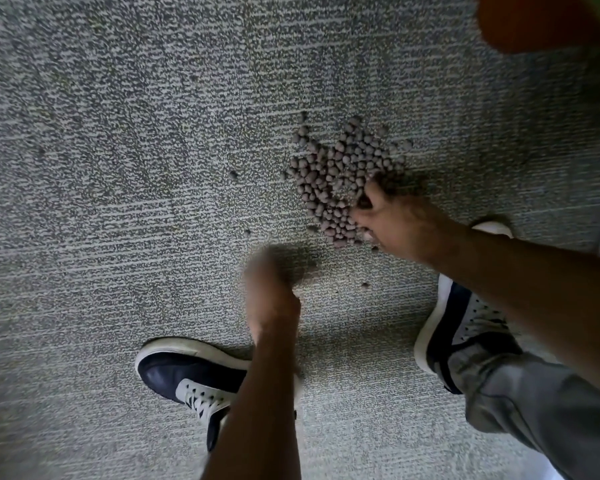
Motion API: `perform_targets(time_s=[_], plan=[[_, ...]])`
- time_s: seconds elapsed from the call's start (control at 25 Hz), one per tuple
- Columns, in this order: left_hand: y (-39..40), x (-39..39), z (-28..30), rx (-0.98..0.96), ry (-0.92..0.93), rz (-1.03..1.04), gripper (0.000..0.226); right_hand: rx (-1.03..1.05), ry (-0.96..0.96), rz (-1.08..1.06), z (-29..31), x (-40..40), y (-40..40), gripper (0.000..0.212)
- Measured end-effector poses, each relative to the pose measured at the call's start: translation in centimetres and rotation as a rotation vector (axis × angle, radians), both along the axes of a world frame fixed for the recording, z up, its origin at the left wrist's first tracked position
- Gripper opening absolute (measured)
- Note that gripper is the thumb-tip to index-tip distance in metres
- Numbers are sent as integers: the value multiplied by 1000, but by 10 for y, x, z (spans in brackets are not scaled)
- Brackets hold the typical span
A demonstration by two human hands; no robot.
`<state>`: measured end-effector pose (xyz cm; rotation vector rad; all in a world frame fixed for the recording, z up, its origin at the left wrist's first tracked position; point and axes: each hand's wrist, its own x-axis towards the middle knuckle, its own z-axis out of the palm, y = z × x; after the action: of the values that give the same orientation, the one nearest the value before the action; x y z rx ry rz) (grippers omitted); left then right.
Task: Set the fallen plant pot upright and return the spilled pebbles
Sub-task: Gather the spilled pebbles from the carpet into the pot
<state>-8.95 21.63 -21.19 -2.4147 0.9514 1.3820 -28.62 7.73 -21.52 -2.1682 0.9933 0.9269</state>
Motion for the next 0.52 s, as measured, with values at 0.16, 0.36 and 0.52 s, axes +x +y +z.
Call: perform_targets(time_s=[0.16,0.36,0.52], plan=[[20,-4,-2,-119,-61,70,16,-10,-98,130,6,-18,-5,27],[-15,-23,5,-273,-5,143,12,29,-314,-270,12,-23,-3,11],[-88,-58,34,-439,164,283,13,-42,-561,-743,56,-26,-18,12]])
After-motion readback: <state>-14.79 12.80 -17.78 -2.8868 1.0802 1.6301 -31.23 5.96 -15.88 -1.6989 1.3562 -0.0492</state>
